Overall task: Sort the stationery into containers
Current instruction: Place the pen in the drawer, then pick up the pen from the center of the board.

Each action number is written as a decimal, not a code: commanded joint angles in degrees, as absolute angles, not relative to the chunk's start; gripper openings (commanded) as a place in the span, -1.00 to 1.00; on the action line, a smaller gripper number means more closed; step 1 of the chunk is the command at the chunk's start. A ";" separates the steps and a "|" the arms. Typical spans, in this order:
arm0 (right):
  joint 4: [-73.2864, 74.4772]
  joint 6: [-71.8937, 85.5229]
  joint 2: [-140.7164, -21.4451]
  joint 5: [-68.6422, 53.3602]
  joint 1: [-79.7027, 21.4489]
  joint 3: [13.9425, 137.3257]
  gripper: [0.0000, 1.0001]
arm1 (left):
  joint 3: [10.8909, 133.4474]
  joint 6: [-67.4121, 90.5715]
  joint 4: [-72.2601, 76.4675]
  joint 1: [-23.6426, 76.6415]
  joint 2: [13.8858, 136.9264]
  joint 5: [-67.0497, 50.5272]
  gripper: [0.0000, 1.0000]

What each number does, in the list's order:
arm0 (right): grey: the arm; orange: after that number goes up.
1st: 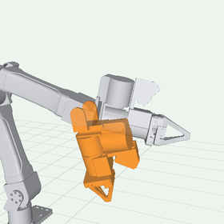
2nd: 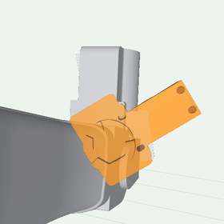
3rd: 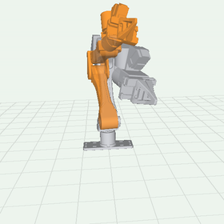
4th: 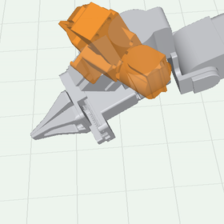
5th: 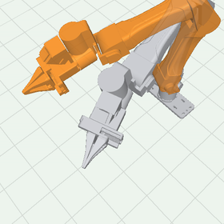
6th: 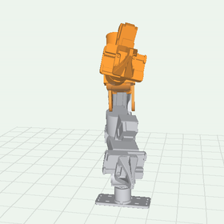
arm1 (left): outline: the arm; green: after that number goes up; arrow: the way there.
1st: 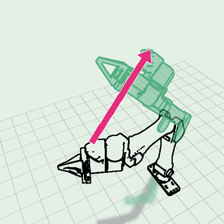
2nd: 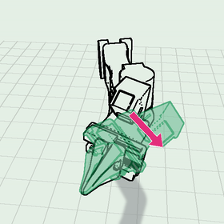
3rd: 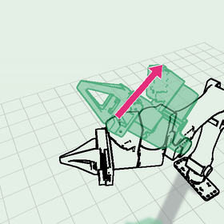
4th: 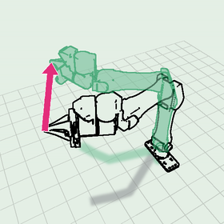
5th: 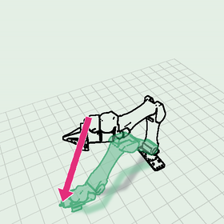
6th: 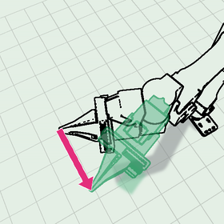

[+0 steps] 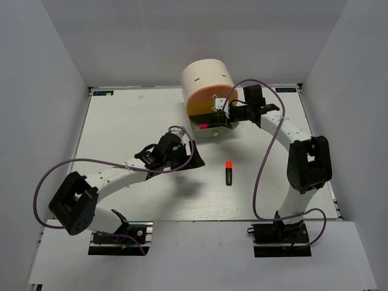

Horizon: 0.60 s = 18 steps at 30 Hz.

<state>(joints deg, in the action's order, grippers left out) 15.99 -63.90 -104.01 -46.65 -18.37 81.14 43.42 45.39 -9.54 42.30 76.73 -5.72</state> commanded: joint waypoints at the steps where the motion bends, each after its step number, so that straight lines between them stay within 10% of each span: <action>1: 12.67 -64.25 -97.31 -47.82 -17.93 77.88 -0.08 | 49.21 43.07 -7.91 44.29 80.23 -7.56 0.85; 7: 3.99 -47.14 -91.42 -37.22 -17.23 73.65 -0.28 | 57.99 41.23 -10.45 48.33 88.15 -7.03 0.74; 10: 5.69 -27.38 -88.78 -27.17 -14.08 73.40 -1.00 | 64.23 40.52 -14.14 50.80 93.50 -5.19 0.64; 16: 10.36 -12.58 -80.53 -16.80 -7.31 63.31 -1.00 | 77.15 42.27 -24.16 54.92 106.58 -2.03 0.27; 18: 12.03 -8.97 -77.88 -15.91 -4.58 60.14 -0.41 | 82.49 43.32 -29.41 55.98 110.11 -0.71 0.22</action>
